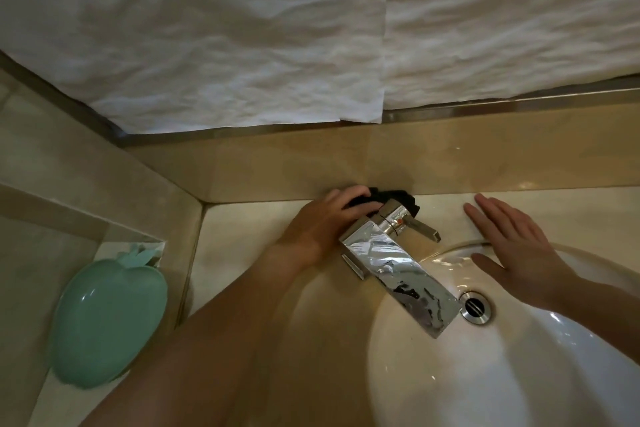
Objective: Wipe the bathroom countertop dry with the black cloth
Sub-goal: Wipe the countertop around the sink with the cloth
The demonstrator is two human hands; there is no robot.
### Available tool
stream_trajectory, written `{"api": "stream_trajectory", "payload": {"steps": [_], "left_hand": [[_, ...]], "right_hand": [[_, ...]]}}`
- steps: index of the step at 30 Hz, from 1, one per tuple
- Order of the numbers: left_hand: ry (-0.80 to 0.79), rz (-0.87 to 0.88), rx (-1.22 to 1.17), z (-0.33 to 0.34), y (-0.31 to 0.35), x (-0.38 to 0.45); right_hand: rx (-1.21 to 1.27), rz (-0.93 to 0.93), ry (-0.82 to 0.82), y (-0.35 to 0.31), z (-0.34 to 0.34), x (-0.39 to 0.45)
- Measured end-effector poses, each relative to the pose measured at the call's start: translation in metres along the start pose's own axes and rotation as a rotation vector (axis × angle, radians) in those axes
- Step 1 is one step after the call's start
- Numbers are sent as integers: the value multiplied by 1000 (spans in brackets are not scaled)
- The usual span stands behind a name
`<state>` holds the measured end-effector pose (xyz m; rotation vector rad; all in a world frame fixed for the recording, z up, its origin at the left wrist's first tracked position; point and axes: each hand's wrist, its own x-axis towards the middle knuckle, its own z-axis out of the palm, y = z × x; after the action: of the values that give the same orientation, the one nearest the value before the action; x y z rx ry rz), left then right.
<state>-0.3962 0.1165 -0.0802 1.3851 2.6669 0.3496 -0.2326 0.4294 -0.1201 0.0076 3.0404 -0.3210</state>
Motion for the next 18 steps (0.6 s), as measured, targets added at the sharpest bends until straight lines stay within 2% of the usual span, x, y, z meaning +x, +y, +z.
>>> {"api": "stream_trajectory", "payload": {"steps": [5,9,12,16,18], "left_hand": [[61,-227,-104,-8,-2,-16],[160,-331,1,-12,-15,-66],[117,-275,-8,-17,-18,-84],[-25,-36,-91,-4,-16,-62],[5,-115,-176,14,-12,-53]], "right_hand": [[-4,0,-24,1,-6,0],[-10,19,-57,-4,-10,2],[-18,28,-60,-9,-7,3],[-37,26,-58,-7,-5,4],[-47,16,-49,-5,-5,5]]}}
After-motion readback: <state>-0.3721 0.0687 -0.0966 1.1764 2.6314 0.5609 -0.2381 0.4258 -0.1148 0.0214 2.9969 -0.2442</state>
